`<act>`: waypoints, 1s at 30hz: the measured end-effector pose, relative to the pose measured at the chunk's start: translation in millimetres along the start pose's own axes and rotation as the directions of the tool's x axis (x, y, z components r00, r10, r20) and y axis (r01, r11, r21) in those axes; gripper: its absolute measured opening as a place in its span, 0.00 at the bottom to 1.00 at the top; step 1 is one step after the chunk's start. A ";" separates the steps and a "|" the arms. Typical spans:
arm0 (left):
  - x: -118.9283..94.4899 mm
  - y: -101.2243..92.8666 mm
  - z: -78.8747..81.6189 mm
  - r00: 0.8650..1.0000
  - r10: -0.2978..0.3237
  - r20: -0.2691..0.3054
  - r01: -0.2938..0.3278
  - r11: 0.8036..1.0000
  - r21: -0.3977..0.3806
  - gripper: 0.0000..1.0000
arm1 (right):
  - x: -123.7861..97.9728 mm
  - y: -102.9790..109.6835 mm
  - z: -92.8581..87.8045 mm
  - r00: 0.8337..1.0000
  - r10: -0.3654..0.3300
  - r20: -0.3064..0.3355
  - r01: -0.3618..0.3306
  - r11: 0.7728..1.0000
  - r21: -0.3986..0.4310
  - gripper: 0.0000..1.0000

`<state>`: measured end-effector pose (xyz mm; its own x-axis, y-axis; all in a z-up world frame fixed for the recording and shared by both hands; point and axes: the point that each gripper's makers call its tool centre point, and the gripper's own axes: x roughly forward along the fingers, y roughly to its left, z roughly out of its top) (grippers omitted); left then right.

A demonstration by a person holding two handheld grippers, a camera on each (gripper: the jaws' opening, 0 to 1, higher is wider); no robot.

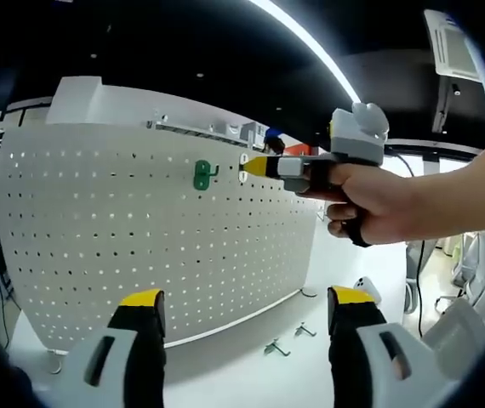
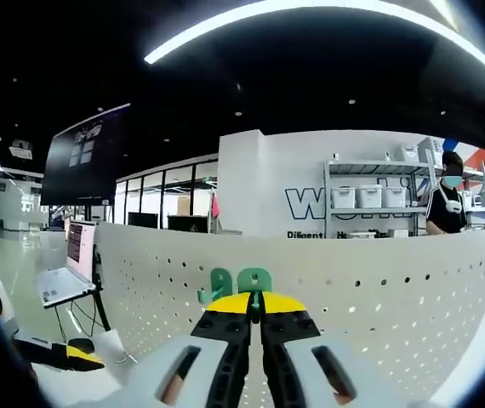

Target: Insert the hook assembly into the mounting plate slot until the hook locks in place.

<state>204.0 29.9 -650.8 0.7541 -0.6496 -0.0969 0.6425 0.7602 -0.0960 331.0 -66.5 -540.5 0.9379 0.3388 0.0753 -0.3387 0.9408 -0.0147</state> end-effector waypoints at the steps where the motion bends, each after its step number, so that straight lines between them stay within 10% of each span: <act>1: 0.0 -0.8 1.1 1.000 -0.002 0.002 0.002 1.000 0.000 0.80 | 0.7 -0.7 -0.6 1.000 -0.005 0.000 0.005 1.000 0.001 0.01; 30: -3.8 2.7 2.3 1.000 0.017 -0.003 -0.017 1.000 -0.011 0.79 | 24.4 -13.9 -10.2 0.997 -0.071 -0.002 0.071 0.997 -0.011 0.01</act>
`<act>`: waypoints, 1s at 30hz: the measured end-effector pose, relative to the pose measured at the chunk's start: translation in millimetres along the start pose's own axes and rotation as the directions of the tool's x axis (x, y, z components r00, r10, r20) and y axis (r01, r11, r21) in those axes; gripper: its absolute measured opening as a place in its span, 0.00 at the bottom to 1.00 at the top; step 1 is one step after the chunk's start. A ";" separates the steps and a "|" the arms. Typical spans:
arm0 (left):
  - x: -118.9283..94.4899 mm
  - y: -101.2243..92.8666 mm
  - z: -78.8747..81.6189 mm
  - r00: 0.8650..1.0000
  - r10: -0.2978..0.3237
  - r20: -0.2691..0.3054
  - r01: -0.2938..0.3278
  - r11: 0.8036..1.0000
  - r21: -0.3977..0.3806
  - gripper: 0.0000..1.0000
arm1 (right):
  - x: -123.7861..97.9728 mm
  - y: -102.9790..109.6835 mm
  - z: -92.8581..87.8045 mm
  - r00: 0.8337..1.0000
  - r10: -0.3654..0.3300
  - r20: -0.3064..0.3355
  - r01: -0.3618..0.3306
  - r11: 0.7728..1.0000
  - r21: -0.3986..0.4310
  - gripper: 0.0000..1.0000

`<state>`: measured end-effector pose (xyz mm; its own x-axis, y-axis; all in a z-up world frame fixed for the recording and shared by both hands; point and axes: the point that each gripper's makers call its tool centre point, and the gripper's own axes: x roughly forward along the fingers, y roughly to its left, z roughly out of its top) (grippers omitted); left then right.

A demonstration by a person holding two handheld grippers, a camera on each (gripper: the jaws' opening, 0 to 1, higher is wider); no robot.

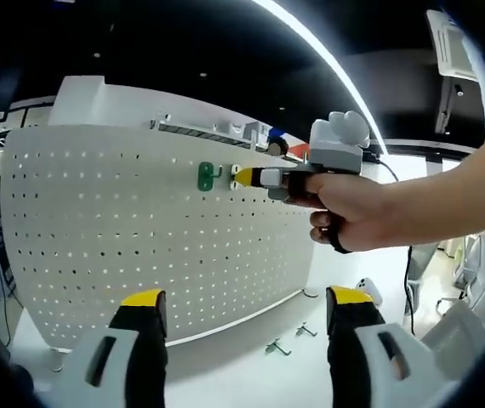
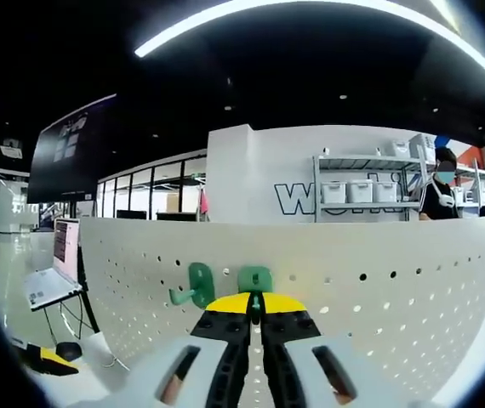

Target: Insert the hook assembly into the mounting plate slot until the hook locks in place.

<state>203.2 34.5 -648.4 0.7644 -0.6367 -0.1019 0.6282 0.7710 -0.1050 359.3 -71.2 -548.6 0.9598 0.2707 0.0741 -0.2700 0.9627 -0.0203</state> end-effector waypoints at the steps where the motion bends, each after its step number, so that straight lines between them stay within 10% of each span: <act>1: -0.3 0.1 0.0 1.000 0.000 0.001 0.000 1.000 0.001 0.79 | -0.1 0.5 0.0 1.000 0.000 -0.001 0.000 1.000 0.020 0.01; 30: -11.2 2.1 -11.1 1.000 -0.001 -0.013 0.001 1.000 -0.029 0.76 | 4.8 -0.9 -6.5 0.982 -0.189 -0.008 0.189 0.982 0.006 0.02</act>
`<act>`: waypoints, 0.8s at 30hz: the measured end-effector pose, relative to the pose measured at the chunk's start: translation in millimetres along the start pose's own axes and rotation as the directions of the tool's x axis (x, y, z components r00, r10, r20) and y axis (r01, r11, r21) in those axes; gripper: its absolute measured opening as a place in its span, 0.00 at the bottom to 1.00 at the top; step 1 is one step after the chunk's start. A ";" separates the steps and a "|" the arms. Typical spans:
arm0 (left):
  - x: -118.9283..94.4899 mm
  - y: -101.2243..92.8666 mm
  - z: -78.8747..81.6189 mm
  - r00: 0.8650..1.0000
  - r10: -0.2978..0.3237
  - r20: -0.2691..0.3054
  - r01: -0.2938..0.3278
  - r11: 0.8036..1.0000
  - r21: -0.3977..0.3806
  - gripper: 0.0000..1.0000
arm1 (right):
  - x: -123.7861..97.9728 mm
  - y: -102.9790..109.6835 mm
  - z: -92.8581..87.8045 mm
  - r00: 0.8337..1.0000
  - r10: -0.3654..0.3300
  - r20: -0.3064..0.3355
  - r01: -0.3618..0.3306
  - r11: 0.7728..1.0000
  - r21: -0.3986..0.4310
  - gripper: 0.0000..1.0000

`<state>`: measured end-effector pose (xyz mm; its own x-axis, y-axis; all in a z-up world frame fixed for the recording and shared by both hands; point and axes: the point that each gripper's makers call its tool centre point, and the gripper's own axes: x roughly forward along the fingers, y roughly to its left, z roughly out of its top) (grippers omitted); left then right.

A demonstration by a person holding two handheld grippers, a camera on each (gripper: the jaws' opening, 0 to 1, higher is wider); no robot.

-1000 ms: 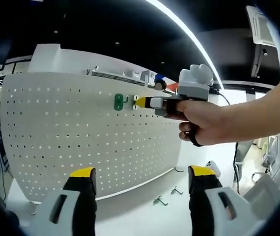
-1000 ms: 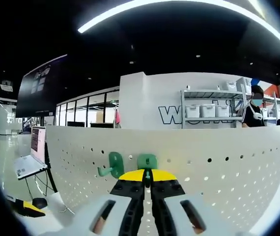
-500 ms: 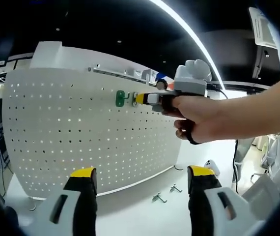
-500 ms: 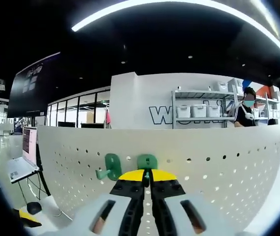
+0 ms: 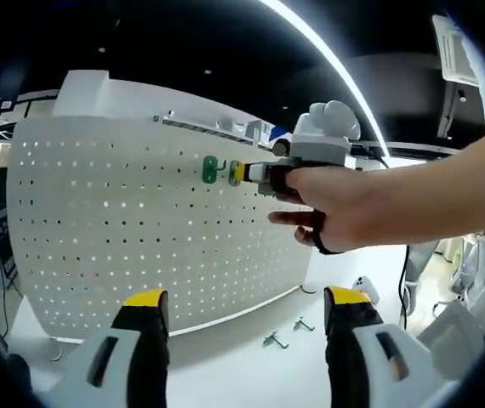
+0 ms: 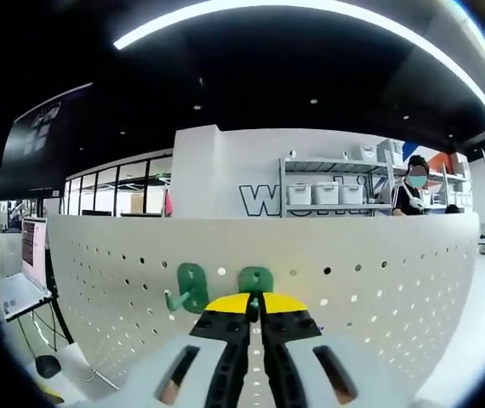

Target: Insert the hook assembly into the mounting plate slot until the hook locks in place.

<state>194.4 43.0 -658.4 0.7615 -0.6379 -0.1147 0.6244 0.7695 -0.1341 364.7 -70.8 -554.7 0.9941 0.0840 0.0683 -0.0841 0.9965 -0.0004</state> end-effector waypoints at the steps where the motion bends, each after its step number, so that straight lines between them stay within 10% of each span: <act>1: 0.1 -0.2 -0.5 1.000 0.000 -0.001 0.000 1.000 0.001 0.76 | -0.6 0.2 -0.2 1.000 0.003 0.000 -0.003 1.000 -0.006 0.02; 24: -0.7 5.5 -5.7 1.000 0.018 -0.017 -0.018 1.000 -0.021 0.76 | -9.1 15.8 -0.5 0.979 0.202 -0.032 -0.203 0.979 -0.017 0.32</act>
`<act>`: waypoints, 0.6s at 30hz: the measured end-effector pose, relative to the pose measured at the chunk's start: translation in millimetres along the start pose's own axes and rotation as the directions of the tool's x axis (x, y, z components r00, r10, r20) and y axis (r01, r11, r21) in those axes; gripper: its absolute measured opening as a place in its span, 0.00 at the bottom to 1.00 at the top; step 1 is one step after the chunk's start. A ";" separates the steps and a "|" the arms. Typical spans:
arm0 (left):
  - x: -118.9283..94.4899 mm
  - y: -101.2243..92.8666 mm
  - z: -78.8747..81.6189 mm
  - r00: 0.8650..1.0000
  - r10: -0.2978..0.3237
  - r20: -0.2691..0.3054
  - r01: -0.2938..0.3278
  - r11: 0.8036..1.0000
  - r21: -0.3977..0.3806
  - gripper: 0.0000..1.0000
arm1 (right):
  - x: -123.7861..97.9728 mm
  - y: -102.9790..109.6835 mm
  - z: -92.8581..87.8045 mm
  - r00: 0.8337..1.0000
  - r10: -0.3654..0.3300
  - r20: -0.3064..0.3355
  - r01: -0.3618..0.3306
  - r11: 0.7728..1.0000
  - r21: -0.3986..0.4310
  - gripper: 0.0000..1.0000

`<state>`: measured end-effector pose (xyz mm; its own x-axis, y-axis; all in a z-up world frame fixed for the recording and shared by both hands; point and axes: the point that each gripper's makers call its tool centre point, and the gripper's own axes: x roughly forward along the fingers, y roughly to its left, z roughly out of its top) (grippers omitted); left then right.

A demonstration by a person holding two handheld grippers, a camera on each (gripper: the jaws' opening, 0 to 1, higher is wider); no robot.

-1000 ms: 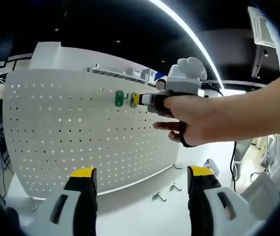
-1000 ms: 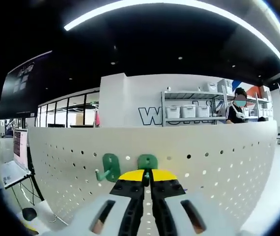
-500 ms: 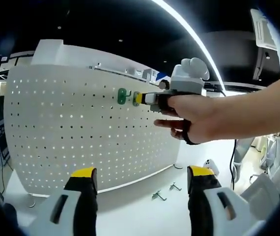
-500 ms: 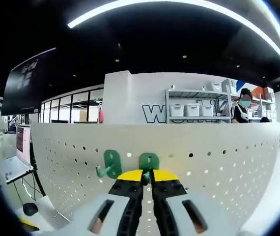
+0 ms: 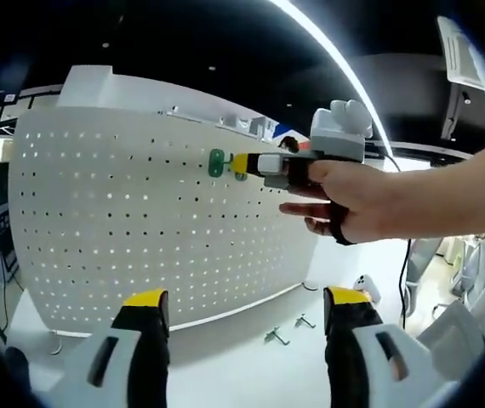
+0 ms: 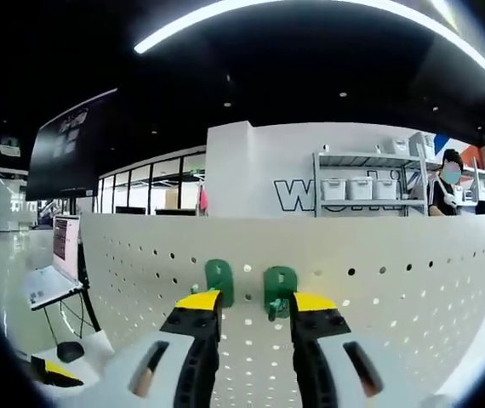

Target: Insert the hook assembly into the mounting plate slot until the hook locks in place.

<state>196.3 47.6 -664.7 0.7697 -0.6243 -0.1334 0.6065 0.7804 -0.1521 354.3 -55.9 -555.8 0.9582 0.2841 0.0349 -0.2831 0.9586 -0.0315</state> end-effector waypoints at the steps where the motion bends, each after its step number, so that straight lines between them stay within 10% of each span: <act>1: 0.1 0.7 -0.8 1.000 0.001 0.000 -0.001 1.000 -0.002 0.76 | -1.1 -1.2 0.6 1.000 0.002 0.003 -0.002 1.000 -0.003 0.33; 18: 0.1 -0.5 -6.1 1.000 0.001 -0.013 -0.001 1.000 0.002 0.76 | -20.9 9.6 -6.9 0.985 0.172 0.003 -0.172 0.984 -0.035 0.53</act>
<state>194.8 46.9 -670.6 0.7675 -0.6240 -0.1465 0.6063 0.7810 -0.1500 331.9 -52.7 -563.8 0.8948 0.4452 0.0323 -0.4422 0.8940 -0.0724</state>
